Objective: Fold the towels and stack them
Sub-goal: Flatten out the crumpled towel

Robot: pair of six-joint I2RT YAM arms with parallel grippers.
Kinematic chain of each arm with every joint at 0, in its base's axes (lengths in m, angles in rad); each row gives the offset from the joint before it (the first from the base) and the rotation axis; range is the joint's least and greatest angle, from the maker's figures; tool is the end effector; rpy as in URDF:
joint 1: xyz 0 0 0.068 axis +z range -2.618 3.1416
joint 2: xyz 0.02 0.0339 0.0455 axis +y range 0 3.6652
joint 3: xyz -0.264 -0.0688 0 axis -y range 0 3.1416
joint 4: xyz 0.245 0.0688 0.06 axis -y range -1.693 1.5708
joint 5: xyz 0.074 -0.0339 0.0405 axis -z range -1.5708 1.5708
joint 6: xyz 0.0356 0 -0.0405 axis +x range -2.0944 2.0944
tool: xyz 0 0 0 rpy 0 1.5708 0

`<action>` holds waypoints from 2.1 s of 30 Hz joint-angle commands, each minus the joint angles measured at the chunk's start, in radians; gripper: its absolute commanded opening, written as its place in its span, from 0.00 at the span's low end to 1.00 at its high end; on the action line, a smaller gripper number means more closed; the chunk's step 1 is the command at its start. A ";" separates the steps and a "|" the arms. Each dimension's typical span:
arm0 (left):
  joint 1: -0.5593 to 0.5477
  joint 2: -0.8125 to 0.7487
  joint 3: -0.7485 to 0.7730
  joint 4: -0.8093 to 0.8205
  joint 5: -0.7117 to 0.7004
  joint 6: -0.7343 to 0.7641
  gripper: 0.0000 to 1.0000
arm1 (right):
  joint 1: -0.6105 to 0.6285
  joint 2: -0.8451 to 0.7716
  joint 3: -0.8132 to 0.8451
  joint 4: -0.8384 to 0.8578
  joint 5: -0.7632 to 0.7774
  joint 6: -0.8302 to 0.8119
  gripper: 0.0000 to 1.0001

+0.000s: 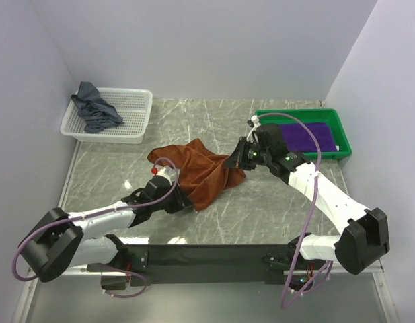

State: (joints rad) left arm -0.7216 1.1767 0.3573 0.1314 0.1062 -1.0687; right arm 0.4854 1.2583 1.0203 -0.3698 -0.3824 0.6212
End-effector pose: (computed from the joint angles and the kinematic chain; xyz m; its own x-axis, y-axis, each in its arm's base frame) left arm 0.1583 -0.1444 0.1497 -0.8591 -0.4051 -0.3128 -0.0722 0.7009 -0.7096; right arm 0.2405 0.1419 0.3041 -0.8204 0.1778 -0.5435 -0.2783 0.7062 0.6511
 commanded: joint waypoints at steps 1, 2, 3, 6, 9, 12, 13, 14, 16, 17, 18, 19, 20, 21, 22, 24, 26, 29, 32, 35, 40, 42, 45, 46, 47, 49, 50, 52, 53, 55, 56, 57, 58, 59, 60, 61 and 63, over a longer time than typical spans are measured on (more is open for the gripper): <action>-0.002 0.027 0.071 0.082 -0.056 -0.027 0.26 | -0.005 -0.033 -0.029 0.031 0.022 0.003 0.00; -0.002 0.041 0.092 0.065 -0.077 -0.027 0.18 | -0.007 -0.037 -0.044 0.031 0.033 0.002 0.00; -0.004 0.044 0.104 0.053 -0.086 -0.017 0.15 | -0.005 -0.049 -0.052 0.029 0.036 0.000 0.00; 0.001 0.032 0.157 -0.033 -0.157 -0.002 0.01 | -0.013 -0.065 -0.075 0.023 0.059 -0.011 0.00; 0.075 0.011 0.196 -0.091 -0.189 0.013 0.01 | -0.022 -0.073 -0.097 0.017 0.086 -0.021 0.00; 0.193 0.035 0.250 -0.128 -0.177 0.035 0.01 | -0.037 -0.062 -0.114 0.022 0.114 -0.029 0.00; 0.221 0.067 0.293 -0.165 -0.177 0.041 0.01 | -0.041 -0.054 -0.117 0.022 0.126 -0.032 0.00; 0.246 0.089 0.319 -0.180 -0.175 0.045 0.02 | -0.042 -0.047 -0.118 0.022 0.135 -0.038 0.00; 0.309 0.185 0.406 -0.223 -0.134 0.073 0.04 | -0.051 -0.010 -0.121 0.023 0.155 -0.049 0.00; 0.326 0.223 0.442 -0.245 -0.114 0.084 0.06 | -0.054 0.003 -0.124 0.026 0.158 -0.054 0.00; 0.349 0.263 0.475 -0.262 -0.081 0.107 0.06 | -0.059 0.033 -0.127 0.029 0.165 -0.057 0.00; 0.356 0.341 0.539 -0.294 -0.066 0.121 0.06 | -0.064 0.047 -0.131 0.034 0.169 -0.061 0.00; 0.364 0.380 0.570 -0.312 -0.057 0.130 0.07 | -0.067 0.061 -0.132 0.037 0.171 -0.064 0.00; 0.372 0.412 0.597 -0.325 -0.050 0.150 0.08 | -0.068 0.087 -0.135 0.043 0.172 -0.067 0.00; 0.385 0.464 0.638 -0.335 -0.033 0.159 0.09 | -0.076 0.101 -0.141 0.054 0.169 -0.069 0.00; 0.399 0.495 0.664 -0.352 -0.022 0.168 0.14 | -0.083 0.133 -0.144 0.063 0.165 -0.071 0.00; 0.415 0.503 0.687 -0.345 0.025 0.170 0.24 | -0.099 0.156 -0.143 0.077 0.163 -0.074 0.00; 0.415 0.479 0.687 -0.299 0.139 0.193 0.46 | -0.113 0.194 -0.129 0.091 0.146 -0.078 0.00; 0.412 0.437 0.631 -0.208 0.214 0.207 0.69 | -0.120 0.228 -0.114 0.104 0.129 -0.080 0.00; 0.403 0.394 0.554 -0.139 0.234 0.219 0.75 | -0.122 0.248 -0.112 0.121 0.106 -0.077 0.00; 0.386 0.388 0.459 -0.007 0.257 0.216 0.70 | -0.122 0.245 -0.129 0.146 0.082 -0.069 0.00; 0.373 0.399 0.457 -0.010 0.251 0.222 0.70 | -0.120 0.239 -0.131 0.144 0.080 -0.069 0.00; 0.332 0.405 0.453 -0.004 0.225 0.225 0.68 | -0.122 0.227 -0.141 0.146 0.083 -0.072 0.00; 0.327 0.402 0.448 -0.001 0.208 0.225 0.67 | -0.120 0.224 -0.144 0.149 0.085 -0.074 0.00; 0.324 0.399 0.450 -0.004 0.201 0.230 0.63 | -0.120 0.222 -0.147 0.149 0.085 -0.072 0.00; 0.323 0.380 0.466 -0.015 0.194 0.236 0.55 | -0.122 0.213 -0.149 0.144 0.083 -0.075 0.00; 0.323 0.370 0.477 -0.030 0.187 0.239 0.42 | -0.122 0.210 -0.147 0.140 0.086 -0.078 0.00; 0.323 0.321 0.523 -0.103 0.179 0.251 0.25 | -0.120 0.194 -0.131 0.109 0.096 -0.093 0.00; 0.323 0.304 0.543 -0.130 0.175 0.256 0.06 | -0.122 0.185 -0.123 0.094 0.106 -0.098 0.00; 0.321 0.241 0.598 -0.242 0.174 0.257 0.01 | -0.122 0.152 -0.103 0.050 0.123 -0.110 0.00; 0.321 0.221 0.615 -0.275 0.173 0.254 0.01 | -0.122 0.139 -0.097 0.031 0.123 -0.115 0.00; 0.320 0.177 0.644 -0.379 0.171 0.240 0.01 | -0.122 0.109 -0.091 -0.009 0.113 -0.120 0.00; 0.320 0.155 0.658 -0.436 0.170 0.233 0.01 | -0.122 0.092 -0.085 -0.030 0.106 -0.132 0.00; 0.320 0.134 0.672 -0.508 0.170 0.230 0.01 | -0.122 0.049 -0.083 -0.056 0.100 -0.138 0.00; 0.314 0.114 0.686 -0.579 0.182 0.236 0.01 | -0.122 0.024 -0.081 -0.085 0.087 -0.146 0.00; 0.310 0.065 0.707 -0.722 0.193 0.246 0.01 | -0.122 -0.006 -0.086 -0.148 0.077 -0.162 0.00; 0.274 -0.003 0.706 -0.826 0.176 0.262 0.01 | -0.117 -0.120 -0.107 -0.196 0.050 -0.172 0.00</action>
State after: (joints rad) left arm -0.4076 1.2697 1.0340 -0.3847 0.2890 -0.8299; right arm 0.3698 1.2797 0.8867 -0.4438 -0.2935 0.4950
